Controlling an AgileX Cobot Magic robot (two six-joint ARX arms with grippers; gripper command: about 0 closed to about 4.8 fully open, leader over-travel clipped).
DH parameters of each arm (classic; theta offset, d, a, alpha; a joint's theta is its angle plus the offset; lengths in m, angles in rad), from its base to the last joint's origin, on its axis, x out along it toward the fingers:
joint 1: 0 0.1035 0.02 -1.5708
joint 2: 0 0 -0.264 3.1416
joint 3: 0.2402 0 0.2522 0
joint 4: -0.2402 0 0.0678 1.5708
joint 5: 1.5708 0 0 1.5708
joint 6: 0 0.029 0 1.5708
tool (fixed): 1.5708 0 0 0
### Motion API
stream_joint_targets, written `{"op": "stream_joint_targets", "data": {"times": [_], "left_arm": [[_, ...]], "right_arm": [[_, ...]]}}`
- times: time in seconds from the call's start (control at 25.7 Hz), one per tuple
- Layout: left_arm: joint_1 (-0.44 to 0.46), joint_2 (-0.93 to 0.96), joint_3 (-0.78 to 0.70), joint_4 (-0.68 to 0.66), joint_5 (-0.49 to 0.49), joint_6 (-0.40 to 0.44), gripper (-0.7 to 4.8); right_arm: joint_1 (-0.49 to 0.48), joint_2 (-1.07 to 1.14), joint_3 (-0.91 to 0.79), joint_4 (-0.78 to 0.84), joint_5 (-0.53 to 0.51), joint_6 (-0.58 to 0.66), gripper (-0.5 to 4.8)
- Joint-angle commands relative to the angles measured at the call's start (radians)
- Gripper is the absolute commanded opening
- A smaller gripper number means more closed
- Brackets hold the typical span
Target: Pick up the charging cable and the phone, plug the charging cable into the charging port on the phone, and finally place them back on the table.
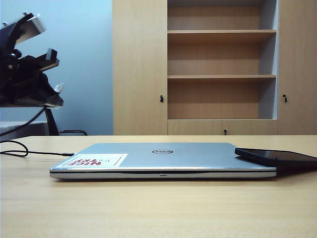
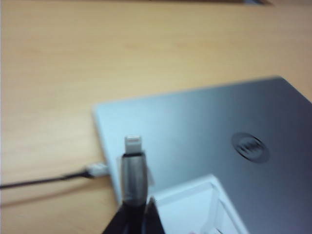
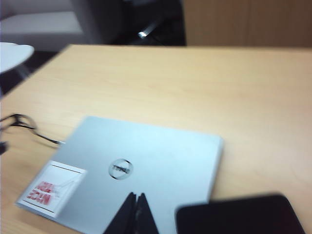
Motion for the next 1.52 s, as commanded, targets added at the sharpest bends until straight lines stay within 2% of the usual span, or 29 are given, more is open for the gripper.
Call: {"op": "stream_joint_targets", "data": {"times": [0.04, 0.16, 0.23, 0.31, 0.39, 0.54, 0.62, 0.66, 0.74, 0.78, 0.82, 1.21, 1.52], "left_arm": [[-0.085, -0.016, 0.003, -0.032, 0.004, -0.008, -0.08], [-0.16, -0.015, 0.003, -0.032, 0.004, -0.008, -0.08], [-0.172, -0.015, 0.004, -0.031, 0.004, -0.01, -0.08], [-0.171, -0.015, 0.004, -0.03, 0.003, -0.008, -0.08], [-0.171, -0.015, 0.004, -0.023, 0.004, -0.008, -0.08], [-0.171, -0.015, 0.004, -0.02, 0.004, -0.008, -0.08], [-0.171, -0.015, 0.004, -0.018, 0.004, -0.008, -0.08], [-0.171, -0.015, 0.004, -0.018, 0.004, -0.008, -0.08], [-0.171, -0.015, 0.004, -0.017, 0.003, -0.008, -0.08], [-0.171, -0.015, 0.004, -0.015, 0.004, -0.008, -0.08], [-0.171, -0.015, 0.004, -0.014, 0.004, -0.008, -0.08], [-0.171, -0.015, 0.004, -0.008, 0.004, -0.008, -0.08], [-0.171, -0.015, 0.004, 0.0, 0.004, -0.003, -0.08]], "right_arm": [[-0.155, 0.021, -0.008, 0.005, -0.203, 0.033, -0.01], [-0.313, 0.059, -0.029, 0.003, -0.359, 0.104, -0.01], [-0.406, 0.099, -0.057, 0.01, -0.466, 0.18, -0.02], [-0.477, 0.153, -0.089, 0.014, -0.571, 0.294, -0.02], [-0.51, 0.212, -0.105, 0.005, -0.615, 0.335, -0.02], [-0.509, 0.289, -0.105, 0.0, -0.609, 0.351, -0.02], [-0.509, 0.352, -0.105, -0.002, -0.608, 0.407, 0.13], [-0.51, 0.401, -0.105, -0.002, -0.607, 0.45, 1.27], [-0.509, 0.443, -0.105, -0.002, -0.608, 0.475, 2.66], [-0.509, 0.468, -0.105, -0.001, -0.609, 0.49, 3.27], [-0.509, 0.487, -0.105, -0.001, -0.609, 0.496, 3.43], [-0.512, 0.616, -0.105, 0.045, -0.56, 0.515, 3.42], [-0.512, 0.681, -0.105, 0.135, -0.562, 0.578, 3.42]]}}
